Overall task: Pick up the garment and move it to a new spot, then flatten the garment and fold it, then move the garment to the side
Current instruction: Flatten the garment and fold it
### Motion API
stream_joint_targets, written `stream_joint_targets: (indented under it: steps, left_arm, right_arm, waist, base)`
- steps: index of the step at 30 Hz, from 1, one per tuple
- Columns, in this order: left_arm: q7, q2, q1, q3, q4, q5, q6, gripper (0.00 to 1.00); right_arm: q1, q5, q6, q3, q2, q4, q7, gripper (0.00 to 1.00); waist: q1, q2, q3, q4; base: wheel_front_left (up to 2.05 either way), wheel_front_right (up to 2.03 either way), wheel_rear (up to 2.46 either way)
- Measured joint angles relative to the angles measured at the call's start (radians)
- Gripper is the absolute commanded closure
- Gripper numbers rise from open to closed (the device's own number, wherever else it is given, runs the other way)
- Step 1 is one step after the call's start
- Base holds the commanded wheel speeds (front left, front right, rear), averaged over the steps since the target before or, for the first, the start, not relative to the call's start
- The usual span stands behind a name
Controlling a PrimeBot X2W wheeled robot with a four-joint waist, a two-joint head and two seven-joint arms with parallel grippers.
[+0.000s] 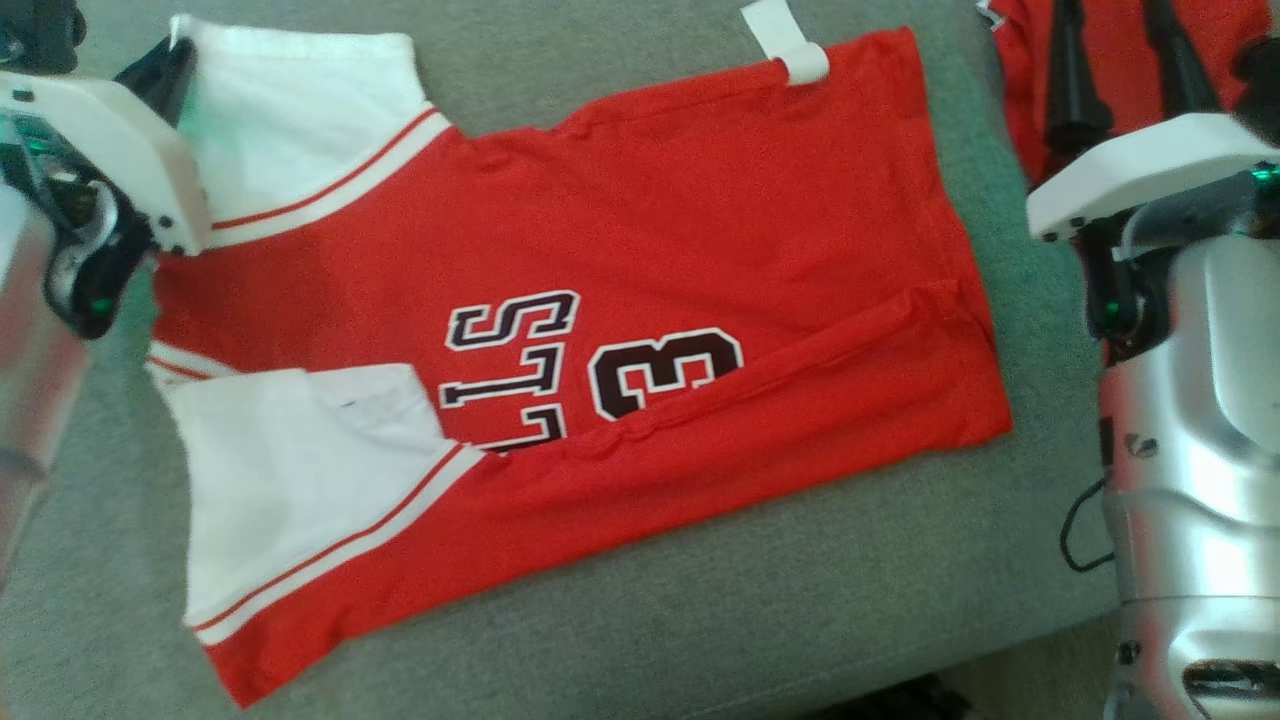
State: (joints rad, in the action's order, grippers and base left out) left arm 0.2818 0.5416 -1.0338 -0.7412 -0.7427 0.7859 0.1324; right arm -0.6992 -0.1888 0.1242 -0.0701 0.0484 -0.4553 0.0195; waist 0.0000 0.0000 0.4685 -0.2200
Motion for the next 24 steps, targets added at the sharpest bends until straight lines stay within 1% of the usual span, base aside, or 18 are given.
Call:
stream_joint_targets:
  steps: [3, 7, 11, 15, 18, 24]
  left_arm:
    - [-0.086, -0.028, 0.001, 0.000, 0.000, -0.001, 0.000, 1.00]
    - [-0.177, -0.049, 0.021, -0.009, 0.033, -0.021, 0.000, 1.00]
    - [-0.234, -0.056, 0.055, -0.018, 0.093, -0.030, 0.000, 1.00]
    - [-0.258, -0.061, 0.099, -0.035, 0.186, -0.038, -0.012, 1.00]
    - [-0.258, -0.060, 0.134, -0.043, 0.259, -0.038, -0.035, 1.00]
    - [-0.228, -0.057, 0.182, -0.090, 0.389, -0.057, -0.060, 1.00]
  right_arm:
    - [-0.010, 0.050, 0.000, -0.034, 0.001, -0.009, 0.020, 0.00]
    - [-0.010, 0.094, 0.000, -0.027, 0.004, -0.030, 0.059, 0.00]
    - [-0.010, 0.117, 0.000, -0.002, 0.051, -0.058, 0.090, 0.00]
    - [-0.011, 0.118, 0.000, 0.038, 0.113, -0.113, 0.125, 0.00]
    - [-0.016, 0.098, 0.000, 0.068, 0.149, -0.164, 0.149, 0.00]
    - [-0.061, 0.076, 0.000, 0.093, 0.217, -0.278, 0.185, 0.00]
  waist:
    - [-0.0001, 0.0000, -0.021, 0.028]
    - [-0.0001, 0.0000, -0.055, 0.069]
    - [-0.0001, 0.0000, -0.082, 0.116]
    - [-0.0001, 0.0000, -0.103, 0.165]
    - [-0.0001, 0.0000, -0.112, 0.200]
    - [0.0000, 0.0000, -0.109, 0.256]
  base:
    - [0.00, 0.00, 0.00]
    - [0.00, 0.00, 0.00]
    - [0.00, 0.00, 0.00]
    - [0.00, 0.00, 0.00]
    - [0.00, 0.00, 0.00]
    - [0.00, 0.00, 0.00]
